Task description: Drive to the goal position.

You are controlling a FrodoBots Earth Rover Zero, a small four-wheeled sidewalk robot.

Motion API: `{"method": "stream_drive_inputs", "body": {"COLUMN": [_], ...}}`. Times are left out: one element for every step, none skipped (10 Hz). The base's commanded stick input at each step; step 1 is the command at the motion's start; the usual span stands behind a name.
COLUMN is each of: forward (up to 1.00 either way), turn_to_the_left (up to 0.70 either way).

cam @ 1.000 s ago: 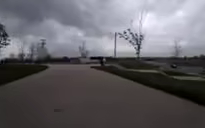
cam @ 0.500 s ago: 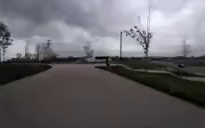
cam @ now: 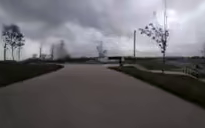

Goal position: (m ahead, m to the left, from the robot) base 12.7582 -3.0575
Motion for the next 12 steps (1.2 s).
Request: {"method": "stream_drive_inputs", "body": {"forward": [1.0, 1.0, 1.0, 1.0, 1.0, 1.0, 1.0, 1.0, 1.0, 1.0, 1.0, 1.0], "turn_to_the_left": [0.0, 0.0, 0.0, 0.0, 0.0, 0.0, 0.0, 0.0, 0.0, 0.0, 0.0, 0.0]}}
